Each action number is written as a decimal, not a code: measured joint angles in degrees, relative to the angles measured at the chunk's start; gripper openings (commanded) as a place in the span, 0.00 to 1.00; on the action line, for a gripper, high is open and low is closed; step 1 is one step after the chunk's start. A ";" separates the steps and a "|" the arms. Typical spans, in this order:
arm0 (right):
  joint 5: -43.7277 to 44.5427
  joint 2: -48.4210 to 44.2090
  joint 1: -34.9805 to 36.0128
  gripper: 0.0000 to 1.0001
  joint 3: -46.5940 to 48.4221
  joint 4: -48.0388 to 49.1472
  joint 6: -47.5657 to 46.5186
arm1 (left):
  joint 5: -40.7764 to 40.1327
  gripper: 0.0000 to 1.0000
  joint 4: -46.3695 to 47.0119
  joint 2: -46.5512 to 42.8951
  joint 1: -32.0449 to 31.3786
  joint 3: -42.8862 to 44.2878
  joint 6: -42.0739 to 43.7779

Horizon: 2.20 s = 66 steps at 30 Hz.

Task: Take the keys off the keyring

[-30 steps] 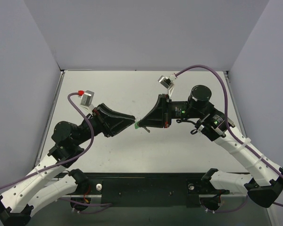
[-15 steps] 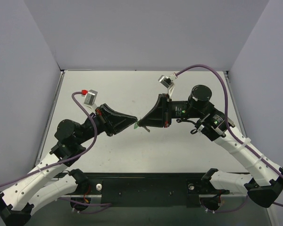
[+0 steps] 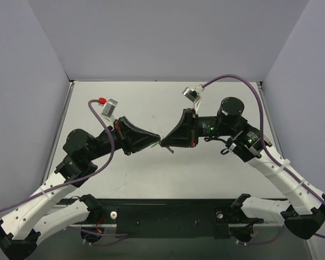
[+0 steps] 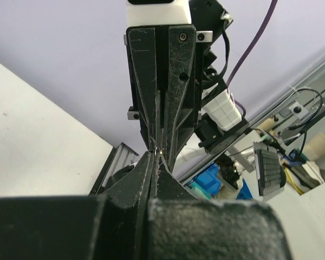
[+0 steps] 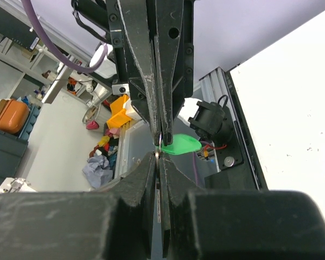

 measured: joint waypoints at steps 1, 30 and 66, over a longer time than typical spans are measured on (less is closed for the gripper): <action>-0.13 -0.02 -0.04 0.00 0.33 -0.96 -0.63 | 0.79 0.00 -1.46 0.63 0.02 1.05 0.79; -10.01 2.73 0.00 0.00 3.21 -22.69 -11.58 | 19.91 0.00 -34.16 13.20 0.07 18.99 22.36; -8.04 3.50 1.16 0.00 3.96 -24.76 -14.12 | 7.30 0.77 -31.82 3.10 2.16 12.90 17.92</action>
